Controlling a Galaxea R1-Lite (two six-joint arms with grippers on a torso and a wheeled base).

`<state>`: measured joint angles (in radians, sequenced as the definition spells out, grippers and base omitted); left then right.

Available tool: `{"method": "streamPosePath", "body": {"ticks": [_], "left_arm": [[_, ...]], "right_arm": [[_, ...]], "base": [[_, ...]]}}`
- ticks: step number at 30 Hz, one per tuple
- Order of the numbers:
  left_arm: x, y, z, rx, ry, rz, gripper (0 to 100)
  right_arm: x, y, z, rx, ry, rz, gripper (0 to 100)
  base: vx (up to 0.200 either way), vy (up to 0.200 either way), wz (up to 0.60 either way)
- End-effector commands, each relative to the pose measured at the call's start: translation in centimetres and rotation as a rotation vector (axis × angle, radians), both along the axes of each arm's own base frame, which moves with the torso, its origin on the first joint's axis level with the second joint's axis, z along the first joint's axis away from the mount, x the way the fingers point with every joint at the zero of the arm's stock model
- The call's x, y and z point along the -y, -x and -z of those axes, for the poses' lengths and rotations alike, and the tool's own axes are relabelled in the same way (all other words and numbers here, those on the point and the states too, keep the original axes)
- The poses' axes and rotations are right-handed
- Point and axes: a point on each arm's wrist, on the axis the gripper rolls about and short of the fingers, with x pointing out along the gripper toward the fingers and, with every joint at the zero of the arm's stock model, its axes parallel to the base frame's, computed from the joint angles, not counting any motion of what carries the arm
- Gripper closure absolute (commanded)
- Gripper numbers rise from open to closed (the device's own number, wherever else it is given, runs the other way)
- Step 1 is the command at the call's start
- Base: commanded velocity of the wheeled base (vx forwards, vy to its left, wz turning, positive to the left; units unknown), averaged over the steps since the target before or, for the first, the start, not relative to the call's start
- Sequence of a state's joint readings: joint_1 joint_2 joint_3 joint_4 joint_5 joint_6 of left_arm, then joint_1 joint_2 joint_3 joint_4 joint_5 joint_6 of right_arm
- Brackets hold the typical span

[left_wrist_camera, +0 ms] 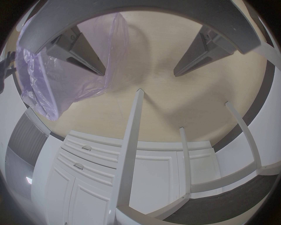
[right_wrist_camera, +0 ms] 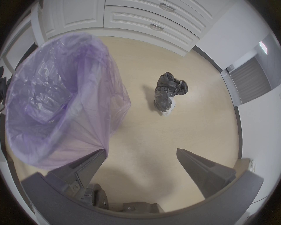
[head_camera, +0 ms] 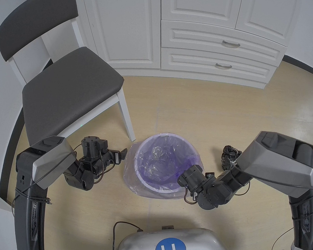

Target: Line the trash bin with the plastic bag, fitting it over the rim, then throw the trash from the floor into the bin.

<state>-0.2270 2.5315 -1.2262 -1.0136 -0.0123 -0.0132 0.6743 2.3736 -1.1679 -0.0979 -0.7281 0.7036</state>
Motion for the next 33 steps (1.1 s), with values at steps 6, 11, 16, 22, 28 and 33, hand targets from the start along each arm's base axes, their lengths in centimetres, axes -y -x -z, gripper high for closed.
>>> {"method": "streamPosePath", "body": {"ticks": [6, 11, 16, 22, 28, 33], "left_arm": [[-0.1, 0.1, -0.5, 0.007, 0.003, 0.000, 0], [-0.1, 0.1, -0.6, 0.009, 0.004, 0.001, 0], [-0.1, 0.1, -0.4, 0.005, 0.002, 0.005, 0], [0.0, 0.3, 0.1, -0.011, -0.001, 0.009, 0], [0.0, 0.3, 0.2, -0.013, -0.003, 0.010, 0], [0.1, 0.3, 0.3, -0.015, -0.004, 0.010, 0]], "right_arm": [[3.8, 2.0, -7.7, 0.042, -0.038, -0.060, 0], [4.6, 1.9, -9.5, 0.076, -0.041, -0.069, 0], [4.3, -0.2, -10.8, 0.155, -0.092, -0.039, 0], [3.0, -2.8, -9.0, 0.234, -0.140, -0.031, 0], [1.5, -3.2, -8.1, 0.246, -0.155, -0.073, 0], [0.8, -3.8, -7.2, 0.235, -0.140, -0.088, 0]], "base": [[0.000, 0.000, 0.00], [0.000, 0.000, 0.00], [0.000, 0.000, 0.00], [0.000, 0.000, 0.00], [0.000, 0.000, 0.00], [0.000, 0.000, 0.00]]}}
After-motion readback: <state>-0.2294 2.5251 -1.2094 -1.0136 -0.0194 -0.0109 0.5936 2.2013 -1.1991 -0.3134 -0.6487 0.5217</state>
